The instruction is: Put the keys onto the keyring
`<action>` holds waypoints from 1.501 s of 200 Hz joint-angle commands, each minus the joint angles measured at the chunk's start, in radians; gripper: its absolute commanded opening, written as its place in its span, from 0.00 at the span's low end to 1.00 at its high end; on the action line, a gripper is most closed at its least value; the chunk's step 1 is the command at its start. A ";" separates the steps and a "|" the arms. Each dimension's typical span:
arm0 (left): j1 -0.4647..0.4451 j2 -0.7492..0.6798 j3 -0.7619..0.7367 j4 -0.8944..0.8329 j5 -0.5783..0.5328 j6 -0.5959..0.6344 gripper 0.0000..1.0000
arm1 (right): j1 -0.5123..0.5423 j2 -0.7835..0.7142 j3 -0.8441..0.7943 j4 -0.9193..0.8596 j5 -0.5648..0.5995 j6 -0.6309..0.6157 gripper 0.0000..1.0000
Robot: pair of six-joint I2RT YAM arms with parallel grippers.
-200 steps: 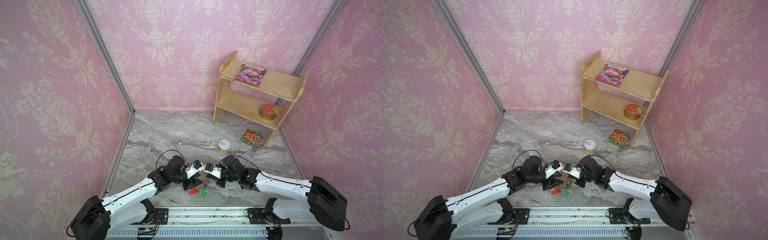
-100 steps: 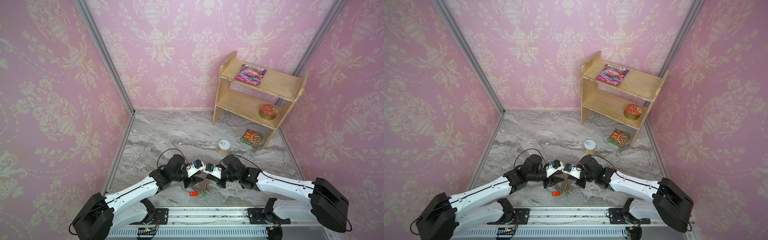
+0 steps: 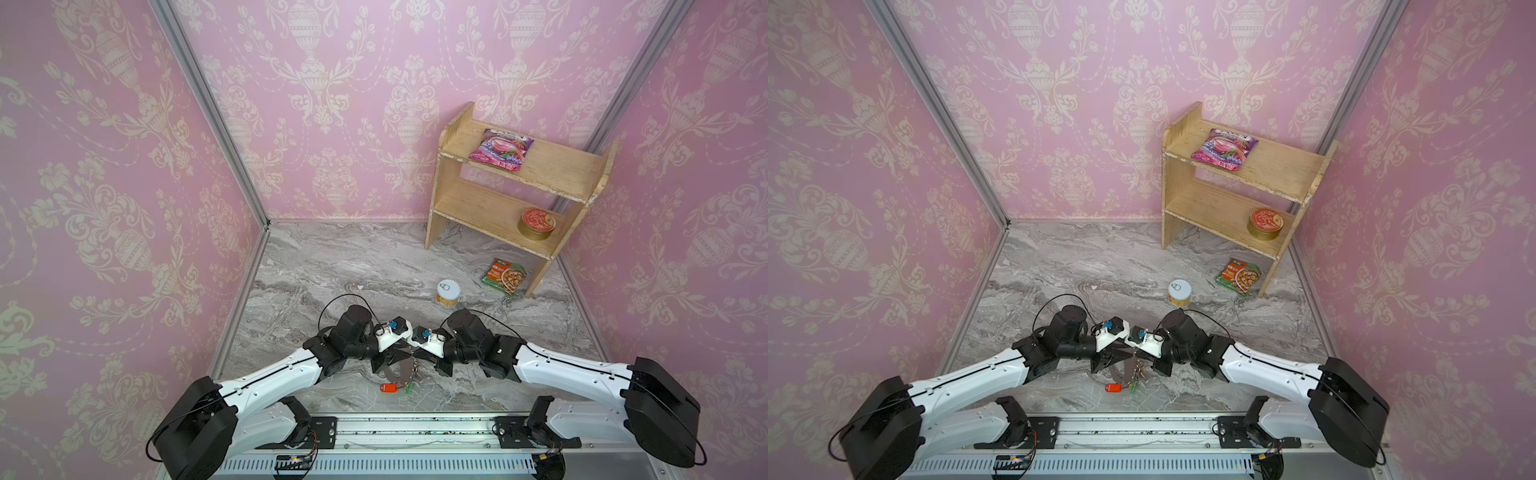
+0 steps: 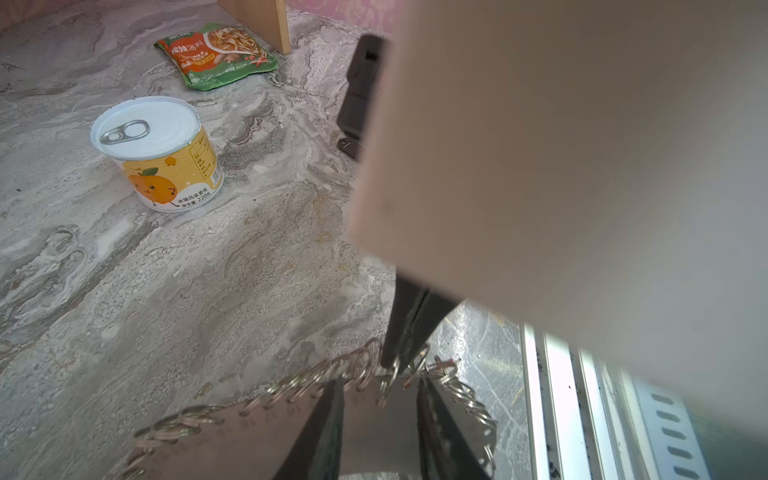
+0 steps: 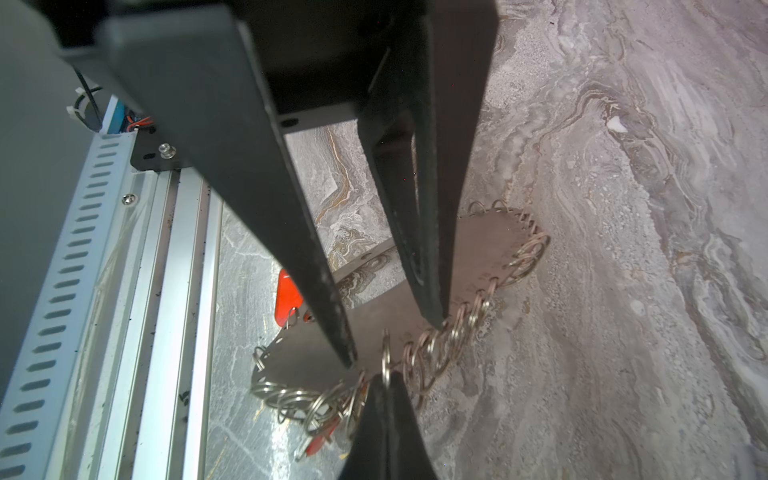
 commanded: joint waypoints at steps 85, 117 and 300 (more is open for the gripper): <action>-0.023 0.043 0.007 -0.020 0.067 -0.008 0.20 | 0.002 -0.032 0.046 0.131 -0.007 0.027 0.00; -0.029 0.046 0.002 -0.027 0.071 -0.006 0.20 | 0.000 -0.033 0.044 0.142 -0.005 0.036 0.00; 0.000 -0.052 -0.091 0.184 0.079 -0.196 0.25 | -0.016 -0.135 -0.011 0.227 0.020 0.130 0.00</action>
